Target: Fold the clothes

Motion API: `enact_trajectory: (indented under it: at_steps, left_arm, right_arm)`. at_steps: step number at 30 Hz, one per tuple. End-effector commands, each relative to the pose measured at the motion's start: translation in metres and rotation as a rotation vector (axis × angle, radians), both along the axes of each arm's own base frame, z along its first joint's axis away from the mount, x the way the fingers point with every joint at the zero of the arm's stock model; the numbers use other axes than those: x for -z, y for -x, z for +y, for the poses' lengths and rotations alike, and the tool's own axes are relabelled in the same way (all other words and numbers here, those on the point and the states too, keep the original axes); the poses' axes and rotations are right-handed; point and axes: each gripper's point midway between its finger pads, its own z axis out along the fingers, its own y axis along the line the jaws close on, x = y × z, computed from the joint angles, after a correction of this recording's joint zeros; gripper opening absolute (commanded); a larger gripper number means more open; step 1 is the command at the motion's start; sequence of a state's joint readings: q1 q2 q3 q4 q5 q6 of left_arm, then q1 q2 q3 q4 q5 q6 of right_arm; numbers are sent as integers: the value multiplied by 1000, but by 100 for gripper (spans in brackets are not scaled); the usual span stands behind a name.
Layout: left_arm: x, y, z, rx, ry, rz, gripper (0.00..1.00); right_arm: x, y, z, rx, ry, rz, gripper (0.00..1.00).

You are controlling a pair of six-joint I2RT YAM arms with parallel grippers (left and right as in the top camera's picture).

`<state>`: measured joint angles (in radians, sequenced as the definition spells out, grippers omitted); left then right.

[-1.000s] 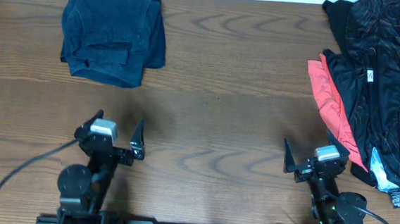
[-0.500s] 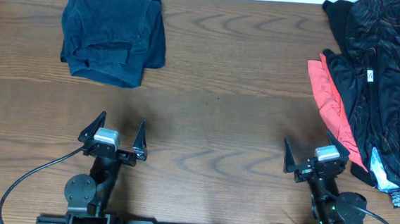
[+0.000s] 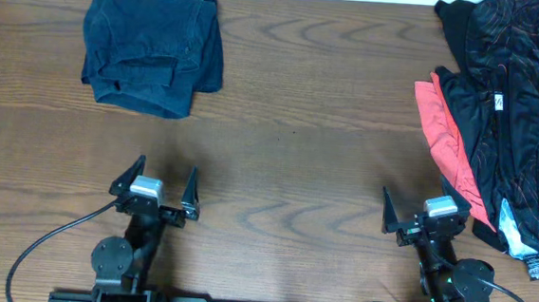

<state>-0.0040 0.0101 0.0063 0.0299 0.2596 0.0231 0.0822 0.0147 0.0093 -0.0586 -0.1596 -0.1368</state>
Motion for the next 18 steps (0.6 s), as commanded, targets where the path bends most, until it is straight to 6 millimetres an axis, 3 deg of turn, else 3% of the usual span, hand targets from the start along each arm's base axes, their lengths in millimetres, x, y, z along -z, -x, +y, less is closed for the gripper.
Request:
enact_trajectory:
  at_steps: [1,18]
  left_arm:
    - [14,2,-2,11,-6,54,98]
    - [19,2,-3,15,-5,74,98]
  right_arm:
    - [0,-1,-5,23,-1,-3,99]
    - [0,-1,-5,23,-1,-3,99]
